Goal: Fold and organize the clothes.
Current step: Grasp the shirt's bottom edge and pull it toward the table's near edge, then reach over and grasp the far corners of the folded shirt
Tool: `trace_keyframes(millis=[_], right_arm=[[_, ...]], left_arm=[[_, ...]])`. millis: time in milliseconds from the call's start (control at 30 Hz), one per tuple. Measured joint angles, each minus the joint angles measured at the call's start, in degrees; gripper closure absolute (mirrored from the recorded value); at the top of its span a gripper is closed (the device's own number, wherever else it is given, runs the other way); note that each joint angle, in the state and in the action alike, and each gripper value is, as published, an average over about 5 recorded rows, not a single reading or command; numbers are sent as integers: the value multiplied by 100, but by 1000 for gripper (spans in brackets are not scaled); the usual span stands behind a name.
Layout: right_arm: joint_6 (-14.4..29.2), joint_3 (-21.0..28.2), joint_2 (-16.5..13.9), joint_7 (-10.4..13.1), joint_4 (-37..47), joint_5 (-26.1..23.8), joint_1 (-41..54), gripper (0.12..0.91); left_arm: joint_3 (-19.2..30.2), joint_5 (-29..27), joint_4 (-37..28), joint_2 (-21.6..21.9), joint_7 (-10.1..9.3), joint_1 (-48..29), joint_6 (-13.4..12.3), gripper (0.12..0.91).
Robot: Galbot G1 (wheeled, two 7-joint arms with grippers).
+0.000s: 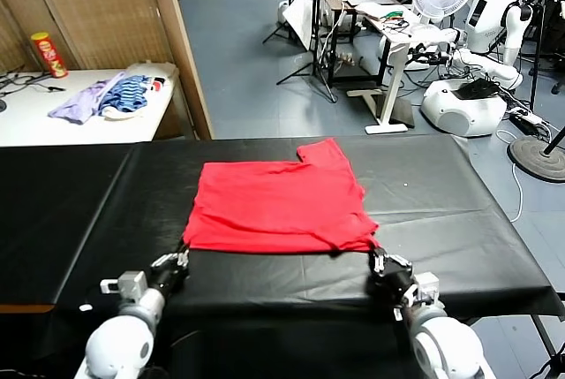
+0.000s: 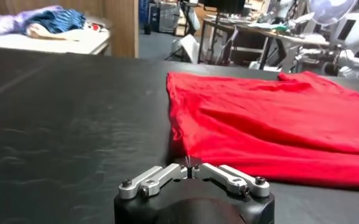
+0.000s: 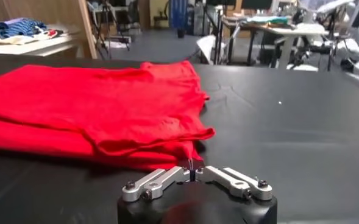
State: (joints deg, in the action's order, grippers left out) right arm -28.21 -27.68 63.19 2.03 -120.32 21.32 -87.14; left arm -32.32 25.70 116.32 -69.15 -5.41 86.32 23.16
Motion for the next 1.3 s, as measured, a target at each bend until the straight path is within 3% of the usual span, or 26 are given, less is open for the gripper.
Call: trace_keyframes(millis=[233, 333, 433, 600, 700, 800, 900, 1100, 1300], right_arm=[[-59, -20, -84, -27, -240, 61, -303, 887], [-97, -59, -106, -30, -349, 101, -402, 789], [-181, -111, -143, 10, -493, 171, -501, 625], [-394, -263, -242, 142, -911, 482, -655, 350], [-469, -436, -313, 262, -1121, 774, -601, 252], [-477, -544, -373, 401, -1119, 958, -275, 230], [-485, -456, -393, 502, -834, 970, 348, 228], [-455, 265, -272, 626, 325, 817, 2039, 227], [-372, 1211, 2, 605, 1965, 809, 3749, 227]], left_arm=[[-187, -100, 595, -10, -104, 643, 90, 904], [-284, -83, 742, -4, -168, 848, 159, 904], [-382, -79, 869, -20, -216, 1029, 255, 879], [-544, -106, 1092, -61, -346, 1313, 449, 644], [-660, -93, 1280, -64, -476, 1497, 648, 476], [-811, -15, 1528, -24, -527, 1606, 936, 322], [-958, 221, 1744, 63, -523, 1541, 1195, 246], [-873, 1025, 1562, 403, -682, 608, 1402, 232], [-331, 1745, 581, 757, -933, -1013, 1532, 232]])
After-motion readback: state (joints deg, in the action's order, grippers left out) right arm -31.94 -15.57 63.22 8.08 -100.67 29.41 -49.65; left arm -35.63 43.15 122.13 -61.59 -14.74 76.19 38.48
